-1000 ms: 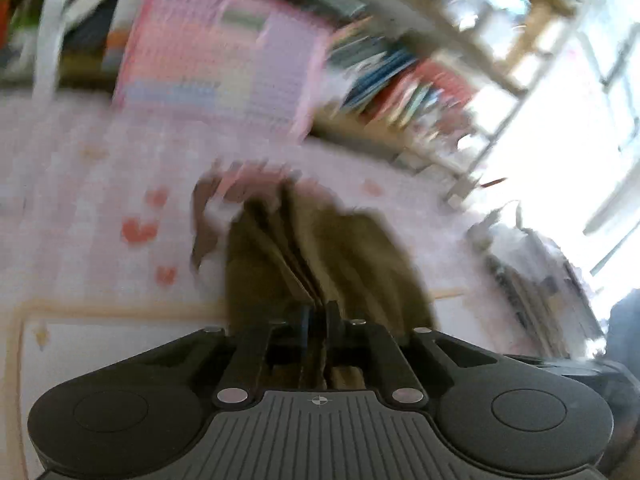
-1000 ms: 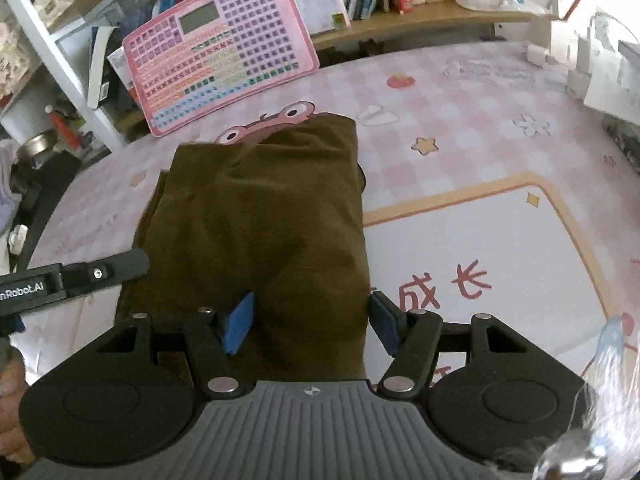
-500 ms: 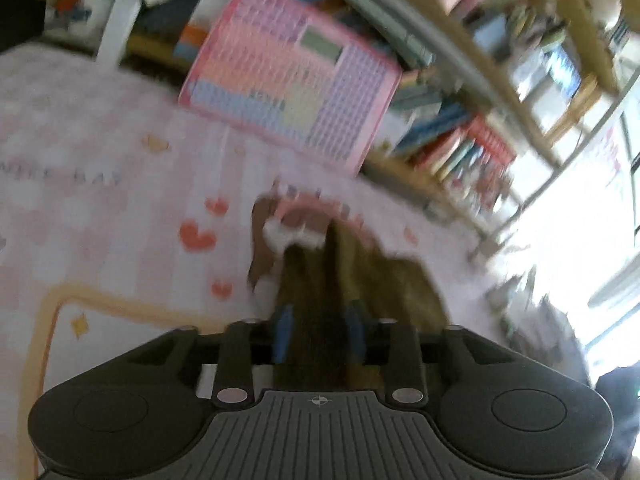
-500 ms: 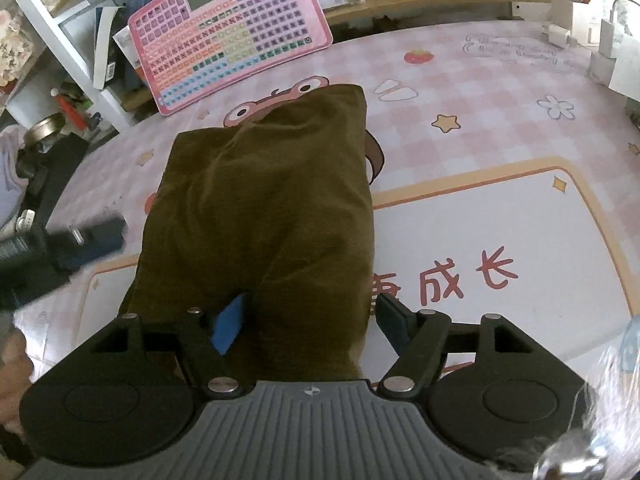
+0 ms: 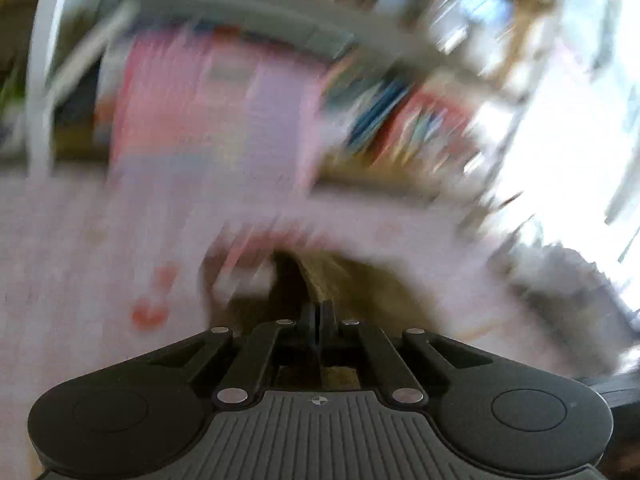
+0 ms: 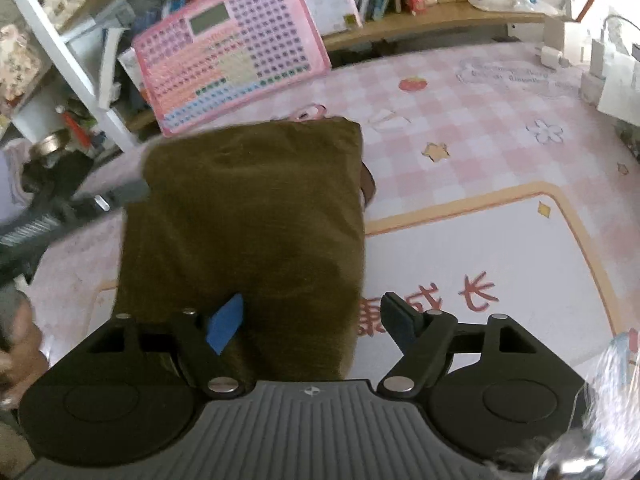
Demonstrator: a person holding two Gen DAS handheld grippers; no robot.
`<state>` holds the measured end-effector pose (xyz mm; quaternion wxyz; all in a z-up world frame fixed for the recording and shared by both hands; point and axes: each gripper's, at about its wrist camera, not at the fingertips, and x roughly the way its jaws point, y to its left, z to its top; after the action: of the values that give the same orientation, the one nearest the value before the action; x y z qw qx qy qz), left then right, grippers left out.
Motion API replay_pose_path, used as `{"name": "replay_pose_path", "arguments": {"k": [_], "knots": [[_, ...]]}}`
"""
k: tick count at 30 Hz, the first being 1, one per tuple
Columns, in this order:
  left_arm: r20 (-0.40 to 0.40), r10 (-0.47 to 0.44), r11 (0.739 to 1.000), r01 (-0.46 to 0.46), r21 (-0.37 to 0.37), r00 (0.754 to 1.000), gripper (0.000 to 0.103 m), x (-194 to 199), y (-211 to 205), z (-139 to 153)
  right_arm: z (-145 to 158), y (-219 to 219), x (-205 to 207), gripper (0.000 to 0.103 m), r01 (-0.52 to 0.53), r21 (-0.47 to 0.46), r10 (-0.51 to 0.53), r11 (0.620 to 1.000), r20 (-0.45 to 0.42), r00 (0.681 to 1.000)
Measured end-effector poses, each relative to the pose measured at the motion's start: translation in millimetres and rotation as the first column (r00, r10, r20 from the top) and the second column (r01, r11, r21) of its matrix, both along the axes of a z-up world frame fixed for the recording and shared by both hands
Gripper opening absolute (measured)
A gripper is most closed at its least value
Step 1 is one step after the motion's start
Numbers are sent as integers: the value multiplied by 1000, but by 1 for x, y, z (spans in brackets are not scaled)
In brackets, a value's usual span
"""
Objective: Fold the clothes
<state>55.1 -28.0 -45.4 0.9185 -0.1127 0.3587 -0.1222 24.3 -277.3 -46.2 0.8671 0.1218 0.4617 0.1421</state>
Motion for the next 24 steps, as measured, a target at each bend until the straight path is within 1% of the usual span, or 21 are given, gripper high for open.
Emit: {"name": "replay_pose_path", "arguments": {"k": [1, 3, 4, 5, 7, 8, 9, 11, 13, 15, 17, 18, 19, 20, 21, 22, 23, 24], "knots": [[-32, 3, 1000, -4, -6, 999, 3, 3, 2, -10, -1, 1, 1, 74, -3, 1, 3, 1000, -8, 1000], [-35, 7, 1000, -8, -14, 999, 4, 2, 4, -7, -4, 1, 2, 74, -10, 8, 11, 1000, -21, 1000], [-33, 9, 1000, -10, -17, 999, 7, 0, 5, -4, -4, 1, 2, 74, -9, 11, 10, 1000, -22, 1000], [-31, 11, 1000, -12, -20, 999, 14, -2, 6, 0, -4, 0, 1, 74, -7, 15, 7, 1000, -22, 1000], [-13, 16, 998, -17, -68, 1000, 29, -11, 16, 10, -3, -3, 1, 74, 0, 30, 1, 1000, -21, 1000], [-7, 22, 996, -23, -90, 1000, 54, -15, 20, 13, -2, -7, 1, 74, 8, 53, -7, 999, -23, 1000], [-10, 27, 993, -28, -115, 1000, 77, -18, 23, 13, -2, -10, 1, 74, 18, 79, -16, 997, -26, 1000], [-22, 34, 985, -37, -166, 999, 85, -24, 31, 12, -2, -18, 3, 74, 45, 140, -40, 989, -40, 998], [-88, 33, 978, -50, -201, 996, 85, -23, 36, 1, -9, -28, 8, 74, 101, 217, -83, 971, -94, 992], [-151, 29, 972, -63, -228, 988, 85, -21, 38, -10, -16, -35, 12, 72, 154, 273, -115, 950, -153, 981], [-197, 26, 966, -75, -248, 980, 85, -19, 39, -20, -20, -33, 14, 70, 160, 294, -110, 942, -180, 978], [-207, 22, 964, -75, -255, 978, 84, -19, 38, -23, -22, -32, 15, 69, 160, 302, -105, 940, -191, 976], [-214, 16, 963, -73, -260, 977, 83, -18, 37, -26, -23, -31, 16, 66, 160, 310, -100, 937, -201, 974], [-220, 11, 961, -70, -266, 975, 81, -18, 35, -28, -25, -29, 17, 59, 161, 318, -95, 934, -212, 973], [-226, 5, 960, -68, -272, 974, 72, -17, 34, -30, -27, -28, 18, 54, 161, 326, -90, 931, -223, 971], [-237, -1, 958, -66, -277, 972, 60, -16, 32, -32, -24, -24, 16, 47, 137, 310, -77, 941, -197, 977], [-241, 2, 961, -68, -268, 971, 54, -16, 29, -31, -19, -20, 14, 42, 104, 284, -60, 953, -160, 985], [-242, 8, 965, -71, -253, 970, 46, -16, 26, -30, -15, -15, 11, 39, 72, 256, -42, 964, -122, 992]]}}
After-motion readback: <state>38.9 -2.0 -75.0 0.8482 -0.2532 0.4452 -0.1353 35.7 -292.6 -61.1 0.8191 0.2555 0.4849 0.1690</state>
